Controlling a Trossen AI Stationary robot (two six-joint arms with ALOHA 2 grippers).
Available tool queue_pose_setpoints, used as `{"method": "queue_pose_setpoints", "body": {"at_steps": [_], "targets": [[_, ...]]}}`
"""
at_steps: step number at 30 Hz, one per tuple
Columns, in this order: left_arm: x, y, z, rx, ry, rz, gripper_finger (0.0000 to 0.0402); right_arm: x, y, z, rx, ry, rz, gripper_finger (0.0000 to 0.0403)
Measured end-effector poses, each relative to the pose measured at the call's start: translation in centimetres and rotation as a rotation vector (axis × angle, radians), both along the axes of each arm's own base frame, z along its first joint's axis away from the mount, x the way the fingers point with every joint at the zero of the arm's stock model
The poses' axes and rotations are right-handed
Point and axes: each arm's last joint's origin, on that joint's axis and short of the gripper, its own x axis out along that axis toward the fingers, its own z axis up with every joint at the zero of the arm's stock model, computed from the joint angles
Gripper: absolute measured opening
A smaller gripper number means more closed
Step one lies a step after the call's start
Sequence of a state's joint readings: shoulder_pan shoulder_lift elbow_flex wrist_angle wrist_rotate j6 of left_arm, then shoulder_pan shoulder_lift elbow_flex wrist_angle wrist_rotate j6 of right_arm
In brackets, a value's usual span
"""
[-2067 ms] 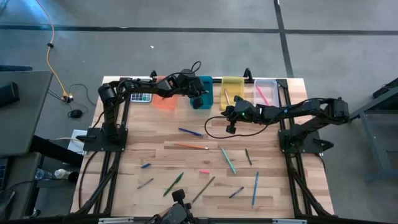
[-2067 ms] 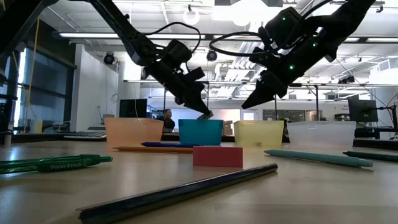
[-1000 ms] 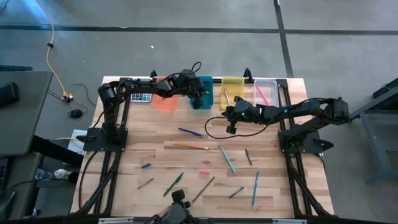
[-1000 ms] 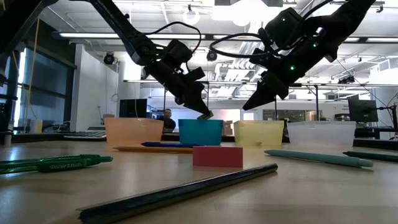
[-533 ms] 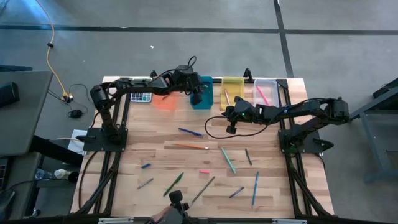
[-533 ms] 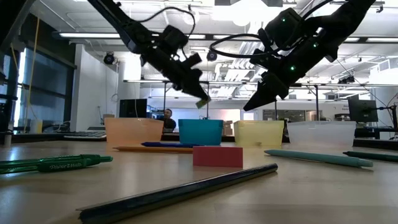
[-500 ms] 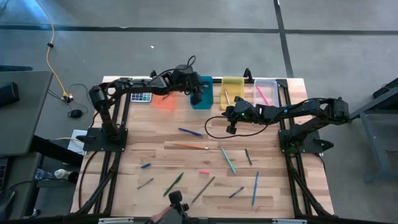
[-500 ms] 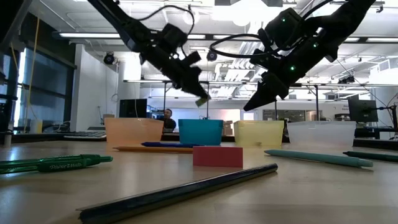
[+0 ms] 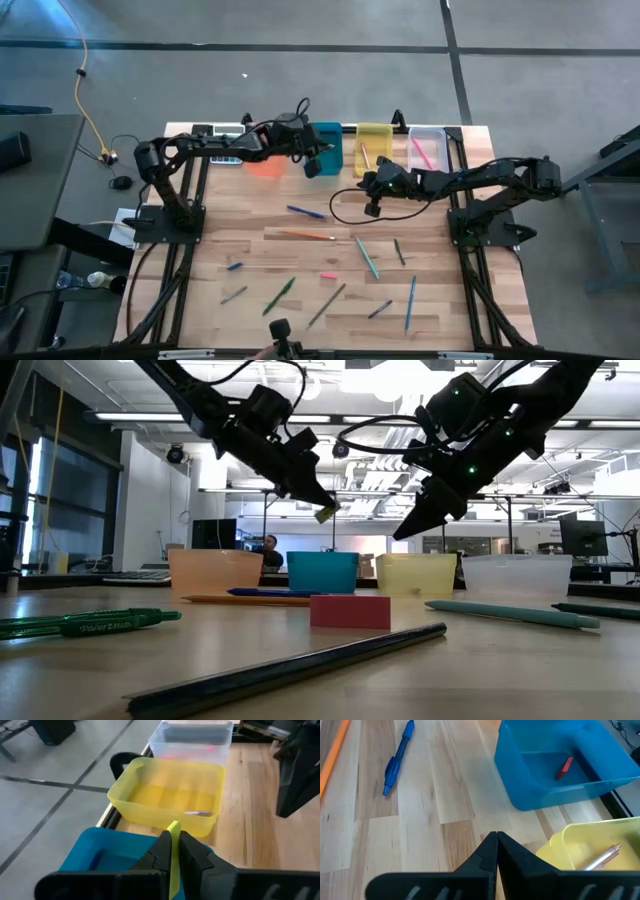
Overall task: Sort crayons/erasers/pens/pencils in bins
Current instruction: Put the green eraser into the blue bin
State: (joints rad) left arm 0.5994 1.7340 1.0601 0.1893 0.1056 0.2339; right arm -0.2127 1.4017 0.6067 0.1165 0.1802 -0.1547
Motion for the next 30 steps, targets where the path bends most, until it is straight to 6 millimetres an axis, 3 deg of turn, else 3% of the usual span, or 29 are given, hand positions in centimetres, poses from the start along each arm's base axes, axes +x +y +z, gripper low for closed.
{"method": "queue_pose_setpoints", "body": {"at_steps": [14, 30], "targets": [[-0.5, -0.9, -1.3, -0.006, -0.052, 0.026, 0.0007, 0.0, -0.1, 0.0, -0.007, 0.008, 0.003, 0.0000], [0.5, -3.7, 1.0, 0.074, -0.096, 0.006, 0.0007, 0.0, -0.1, 0.0, -0.022, 0.010, 0.015, 0.0000]]}}
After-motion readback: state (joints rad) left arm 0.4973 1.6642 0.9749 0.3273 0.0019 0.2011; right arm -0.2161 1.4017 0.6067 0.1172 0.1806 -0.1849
